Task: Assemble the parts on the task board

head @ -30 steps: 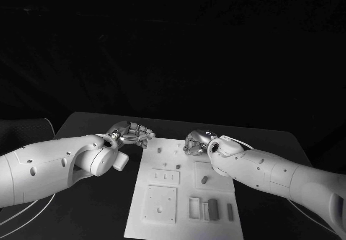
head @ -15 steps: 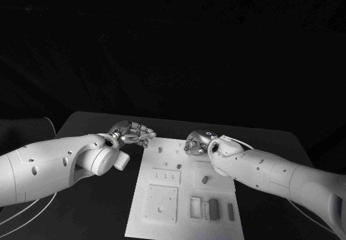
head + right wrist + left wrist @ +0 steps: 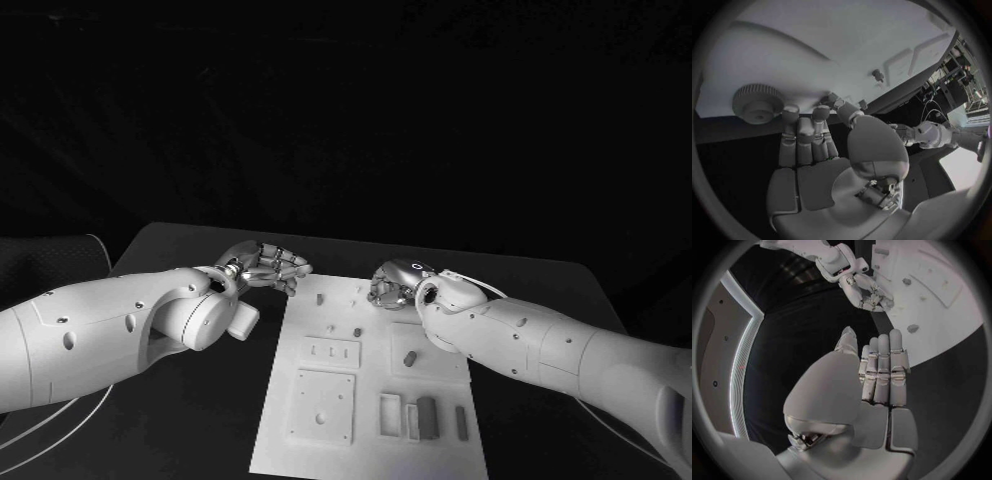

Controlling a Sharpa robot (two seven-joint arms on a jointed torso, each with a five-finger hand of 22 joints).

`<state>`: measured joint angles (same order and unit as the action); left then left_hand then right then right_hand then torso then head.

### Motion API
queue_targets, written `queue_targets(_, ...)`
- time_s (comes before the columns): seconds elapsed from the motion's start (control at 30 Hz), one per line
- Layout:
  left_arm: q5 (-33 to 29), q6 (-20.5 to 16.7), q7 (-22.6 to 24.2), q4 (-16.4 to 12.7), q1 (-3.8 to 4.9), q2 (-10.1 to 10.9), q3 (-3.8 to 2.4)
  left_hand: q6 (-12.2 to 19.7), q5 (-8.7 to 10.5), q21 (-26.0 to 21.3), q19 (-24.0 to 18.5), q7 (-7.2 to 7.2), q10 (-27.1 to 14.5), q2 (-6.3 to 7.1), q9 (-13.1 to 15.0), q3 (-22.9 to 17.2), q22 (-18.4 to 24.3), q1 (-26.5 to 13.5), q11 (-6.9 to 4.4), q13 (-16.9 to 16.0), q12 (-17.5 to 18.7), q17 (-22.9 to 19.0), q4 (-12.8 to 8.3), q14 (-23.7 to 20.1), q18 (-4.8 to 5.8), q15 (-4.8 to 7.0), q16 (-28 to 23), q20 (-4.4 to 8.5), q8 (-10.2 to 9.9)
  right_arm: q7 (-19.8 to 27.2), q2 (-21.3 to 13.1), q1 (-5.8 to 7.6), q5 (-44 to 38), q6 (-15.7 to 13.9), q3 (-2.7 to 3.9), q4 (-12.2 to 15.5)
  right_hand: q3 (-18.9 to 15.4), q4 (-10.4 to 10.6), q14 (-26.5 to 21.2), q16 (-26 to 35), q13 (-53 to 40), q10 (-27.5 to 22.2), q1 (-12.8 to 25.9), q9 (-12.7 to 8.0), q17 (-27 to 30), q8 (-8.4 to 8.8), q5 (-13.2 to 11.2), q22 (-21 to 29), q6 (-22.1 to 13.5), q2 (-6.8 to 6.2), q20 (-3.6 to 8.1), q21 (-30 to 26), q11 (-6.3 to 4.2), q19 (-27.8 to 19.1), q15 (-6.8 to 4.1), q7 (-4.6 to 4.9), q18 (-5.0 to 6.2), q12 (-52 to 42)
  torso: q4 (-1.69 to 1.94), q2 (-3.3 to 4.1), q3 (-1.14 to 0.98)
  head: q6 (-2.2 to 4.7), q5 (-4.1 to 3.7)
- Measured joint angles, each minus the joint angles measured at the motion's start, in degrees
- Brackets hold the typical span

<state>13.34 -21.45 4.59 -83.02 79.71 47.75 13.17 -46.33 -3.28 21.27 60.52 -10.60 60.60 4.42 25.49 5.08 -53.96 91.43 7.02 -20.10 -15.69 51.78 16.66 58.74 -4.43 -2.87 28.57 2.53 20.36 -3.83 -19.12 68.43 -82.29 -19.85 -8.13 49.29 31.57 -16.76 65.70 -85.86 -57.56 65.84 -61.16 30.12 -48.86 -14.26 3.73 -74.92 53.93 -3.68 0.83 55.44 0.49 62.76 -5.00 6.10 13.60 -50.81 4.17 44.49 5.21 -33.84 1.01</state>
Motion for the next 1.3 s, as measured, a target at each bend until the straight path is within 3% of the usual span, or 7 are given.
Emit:
queue_targets(0.37, 0.0, 0.0, 0.0, 0.0, 0.00, 0.0, -0.02, 0.0, 0.00, 0.0, -0.1, 0.00, 0.0, 0.00, 0.0, 0.0, 0.0, 0.0, 0.00, -0.1, 0.0, 0.0, 0.0, 0.0, 0.00, 0.00, 0.0, -0.10, 0.0, -0.1, 0.3, 0.01, -0.2, 0.2, -0.01, -0.1, 0.0, 0.0, 0.0, 0.0, 0.3, 0.0, 0.2, 0.1, 0.1, -0.03, 0.0, 0.0, 0.0, -0.19, 0.19, 0.0, 0.01, -0.2, -0.02, 0.00, 0.00, 0.0, 0.00, 0.00, 0.01, -0.14, -0.01)
queue_targets(0.53, 0.0, 0.0, 0.0, 0.0, 0.00, 0.0, -0.02, 0.0, 0.00, 0.0, -0.1, 0.01, 0.0, 0.00, 0.0, 0.0, 0.0, 0.0, 0.00, -0.1, 0.0, 0.0, 0.0, 0.0, 0.00, 0.00, 0.0, -0.10, 0.0, -0.3, 0.5, 0.02, -0.2, 0.2, -0.01, -0.2, -0.4, 0.4, 0.0, 0.0, 0.4, 0.0, 1.1, -0.2, 0.3, 0.44, 0.0, 0.0, -1.0, -1.55, 0.16, 0.0, 0.03, -0.2, -0.01, 0.96, 0.00, 0.0, 0.00, 0.00, 0.01, -0.16, -0.01)
queue_targets(0.73, 0.0, 0.0, 0.0, 0.0, 0.00, 0.0, -0.01, 0.0, 0.00, 0.0, -0.1, 0.01, 0.0, 0.00, 0.0, 0.0, 0.0, 0.0, 0.00, 0.0, 0.0, 0.0, 0.0, 0.0, 0.00, 0.00, 0.0, -0.10, 0.0, -0.4, 0.6, 0.03, -0.2, 0.2, -0.02, -0.1, -0.4, 0.4, -0.4, 0.0, 0.6, -0.4, 1.7, -0.7, 0.4, 0.99, 0.0, 0.0, -1.9, -2.28, -0.04, 0.0, 0.40, -0.5, 0.42, 1.92, -0.01, 0.0, 0.02, 0.00, 0.02, -0.15, -0.03)
queue_targets(1.2, 0.0, 0.0, 0.0, 0.0, 0.01, 0.0, -0.01, 0.0, 0.00, 0.0, -0.1, 0.01, 0.0, 0.00, 0.1, 0.0, -0.1, 0.0, 0.00, -0.1, 0.0, 0.0, 0.0, 0.0, 0.00, 0.00, 0.0, -0.11, -0.2, -0.6, 0.8, 0.04, -0.3, 0.2, -0.02, -0.2, -0.4, 0.4, -0.5, 0.0, 0.7, -0.4, 1.9, -0.6, 0.5, 1.19, 0.0, 0.0, -2.1, -2.51, -0.22, 0.0, 0.44, -0.6, 0.51, 2.09, -0.02, -0.5, 0.02, 0.01, 0.02, -0.15, 0.07)
queue_targets(1.3, 0.0, 0.0, 0.0, 0.0, 0.01, 0.0, -0.01, 0.0, 0.00, 0.0, -0.1, 0.01, 0.0, 0.00, 0.1, 0.0, -0.1, 0.0, 0.00, -0.1, 0.0, 0.0, 0.0, 0.0, 0.00, 0.00, 0.0, -0.11, -0.2, -0.6, 0.8, 0.04, -0.3, 0.2, -0.02, -0.2, -0.3, 0.3, -0.5, -0.2, 0.8, -0.4, 1.1, -0.5, 0.5, 0.77, 0.0, 0.0, -1.6, -1.73, -0.23, 0.0, 0.45, -0.6, 0.52, 1.54, -0.02, -0.5, 0.01, 0.01, 0.02, -0.15, 0.07)
